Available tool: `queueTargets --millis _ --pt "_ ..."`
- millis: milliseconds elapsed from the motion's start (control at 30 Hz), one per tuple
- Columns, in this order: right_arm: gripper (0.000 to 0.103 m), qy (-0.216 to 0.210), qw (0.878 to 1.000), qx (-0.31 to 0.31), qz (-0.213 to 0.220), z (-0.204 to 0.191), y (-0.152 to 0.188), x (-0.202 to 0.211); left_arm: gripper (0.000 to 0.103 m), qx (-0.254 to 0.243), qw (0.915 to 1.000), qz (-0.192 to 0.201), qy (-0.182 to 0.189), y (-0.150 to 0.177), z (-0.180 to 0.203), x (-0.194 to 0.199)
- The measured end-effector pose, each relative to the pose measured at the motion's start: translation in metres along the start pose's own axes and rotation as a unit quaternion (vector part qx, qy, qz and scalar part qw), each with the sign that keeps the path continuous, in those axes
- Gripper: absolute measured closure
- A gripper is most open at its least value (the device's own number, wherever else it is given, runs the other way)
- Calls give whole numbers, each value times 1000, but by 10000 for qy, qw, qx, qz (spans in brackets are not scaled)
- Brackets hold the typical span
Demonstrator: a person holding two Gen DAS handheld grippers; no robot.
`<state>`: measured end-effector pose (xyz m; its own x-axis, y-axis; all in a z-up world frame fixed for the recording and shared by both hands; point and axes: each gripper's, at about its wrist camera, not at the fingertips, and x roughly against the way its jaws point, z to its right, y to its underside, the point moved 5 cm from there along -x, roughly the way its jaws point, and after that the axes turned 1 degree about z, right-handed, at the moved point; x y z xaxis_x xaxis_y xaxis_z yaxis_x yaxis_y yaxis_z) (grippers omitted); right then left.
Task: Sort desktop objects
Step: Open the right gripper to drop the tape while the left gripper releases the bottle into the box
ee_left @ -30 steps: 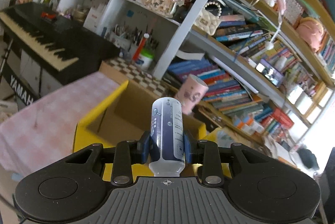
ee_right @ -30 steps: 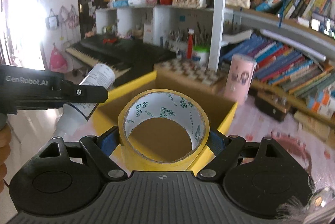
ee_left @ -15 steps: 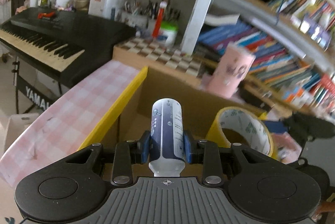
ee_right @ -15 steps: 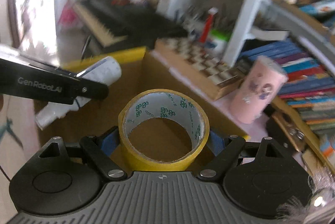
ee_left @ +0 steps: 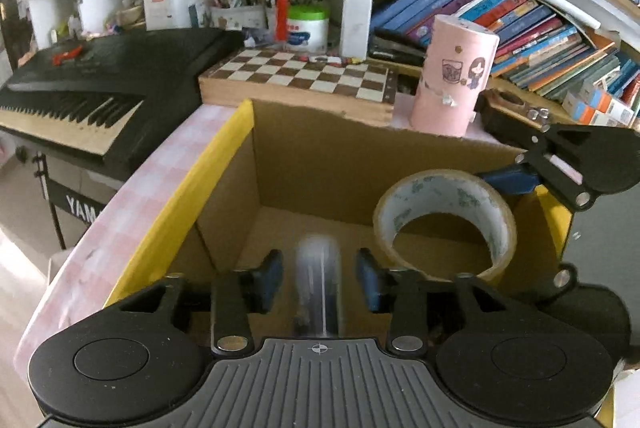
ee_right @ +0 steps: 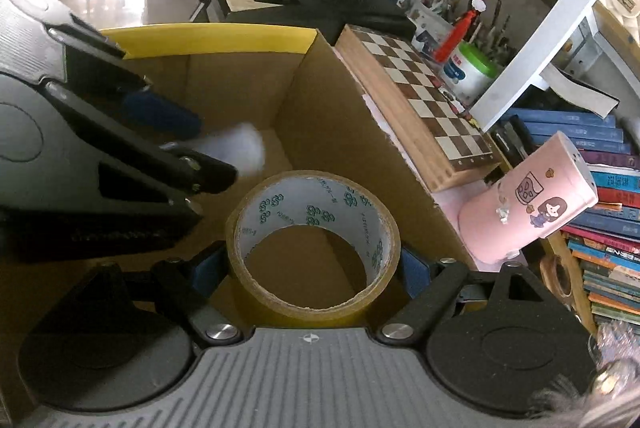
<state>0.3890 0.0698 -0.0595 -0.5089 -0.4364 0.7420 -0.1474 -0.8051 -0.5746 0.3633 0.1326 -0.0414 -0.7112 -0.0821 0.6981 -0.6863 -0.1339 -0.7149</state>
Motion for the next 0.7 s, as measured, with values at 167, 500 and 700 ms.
queueTargets --millis 167,500,700 --pt "15 -86 9995 301 76 -3 1 0 32 -148 9996 134 -223 0 5 4" --pt "15 182 9948 858 517 -8 2 5 25 407 9972 -214 -581 17 -1 10" --pt "8 350 9916 247 1221 8 2 51 9 588 9933 733 -666 16 2 51"
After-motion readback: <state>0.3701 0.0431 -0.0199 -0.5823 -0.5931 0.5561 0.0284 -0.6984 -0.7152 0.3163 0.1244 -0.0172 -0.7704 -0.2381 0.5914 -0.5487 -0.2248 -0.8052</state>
